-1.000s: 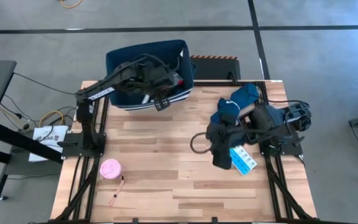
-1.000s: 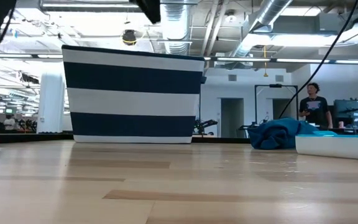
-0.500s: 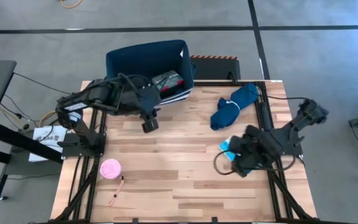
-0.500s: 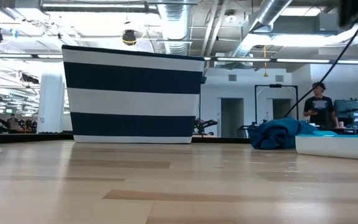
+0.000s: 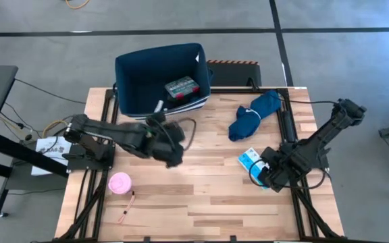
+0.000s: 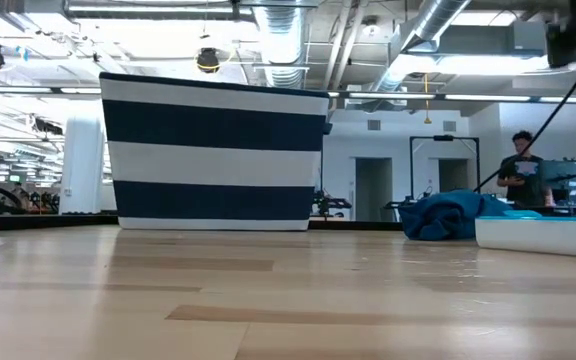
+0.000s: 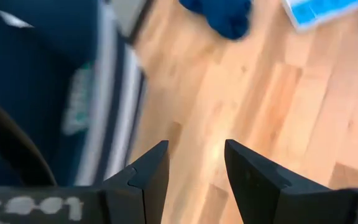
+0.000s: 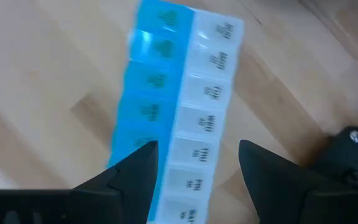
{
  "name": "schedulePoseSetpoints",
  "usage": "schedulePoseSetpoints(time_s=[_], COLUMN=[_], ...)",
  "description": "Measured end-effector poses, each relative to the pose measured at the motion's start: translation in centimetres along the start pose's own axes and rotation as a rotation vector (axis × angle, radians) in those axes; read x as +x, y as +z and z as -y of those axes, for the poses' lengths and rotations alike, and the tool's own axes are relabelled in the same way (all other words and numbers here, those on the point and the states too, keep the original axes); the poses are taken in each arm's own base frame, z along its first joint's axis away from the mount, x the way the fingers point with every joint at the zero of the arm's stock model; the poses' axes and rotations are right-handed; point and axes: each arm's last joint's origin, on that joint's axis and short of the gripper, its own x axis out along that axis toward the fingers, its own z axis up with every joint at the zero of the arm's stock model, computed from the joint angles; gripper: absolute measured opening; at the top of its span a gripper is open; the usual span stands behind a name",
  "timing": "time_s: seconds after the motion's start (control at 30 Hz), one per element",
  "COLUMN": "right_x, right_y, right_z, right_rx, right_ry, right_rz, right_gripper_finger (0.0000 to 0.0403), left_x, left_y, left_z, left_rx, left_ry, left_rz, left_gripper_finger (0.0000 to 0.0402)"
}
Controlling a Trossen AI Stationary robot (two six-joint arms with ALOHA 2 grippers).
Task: Pick & place medical supplies in basket/bin
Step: Put the blue pill organizer into the blue bin
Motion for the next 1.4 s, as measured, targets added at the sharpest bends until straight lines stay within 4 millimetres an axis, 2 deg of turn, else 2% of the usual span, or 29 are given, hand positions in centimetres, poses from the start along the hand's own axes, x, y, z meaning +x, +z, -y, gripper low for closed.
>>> schedulePoseSetpoints(time_s=[0.13,0.3,0.4,0.5,0.77,0.97,1.07,1.17,1.3,1.4], right_x=[1.7,3.6,4.2,4.6,5.4,5.6,5.9,7.0,9.3,9.3], right_y=[-0.4,-0.6,-0.4,-0.2,0.4,1.3,2.6,4.2,6.7,8.3], right_z=[0.3,0.4,0.4,0.2,-0.5,-1.1,-1.5,-2.0,-3.2,-4.3], right_rx=[0.079,0.173,0.200,0.228,0.250,0.266,0.328,0.375,0.243,0.152], right_ry=[-0.004,0.009,0.007,0.043,0.120,0.190,0.223,0.205,0.214,0.297], right_rz=[-0.025,-0.060,-0.060,-0.068,-0.081,-0.027,0.076,0.186,0.231,0.146], right_gripper_finger=[0.0216,0.0216,0.0216,0.0216,0.0216,0.0216,0.0216,0.0216,0.0216,0.0216], left_x=[3.5,7.4,8.8,9.7,10.5,9.5,9.1,9.0,9.1,9.5], left_y=[-1.4,-2.4,-2.7,-3.2,-4.0,-2.6,-2.1,-2.0,-2.1,-2.1], left_z=[2.8,6.2,7.8,8.6,9.0,9.7,9.9,9.9,9.8,10.2], left_rx=[0.039,0.007,0.017,0.006,0.003,0.038,0.058,0.062,0.064,0.064], left_ry=[-0.119,-0.327,-0.511,-0.595,-0.595,-0.664,-0.702,-0.702,-0.699,-0.700], left_rz=[-0.049,0.044,0.126,0.171,0.178,0.378,0.440,0.451,0.446,0.446], left_gripper_finger=[0.0147,0.0147,0.0147,0.0147,0.0147,0.0147,0.0147,0.0147,0.0147,0.0147])
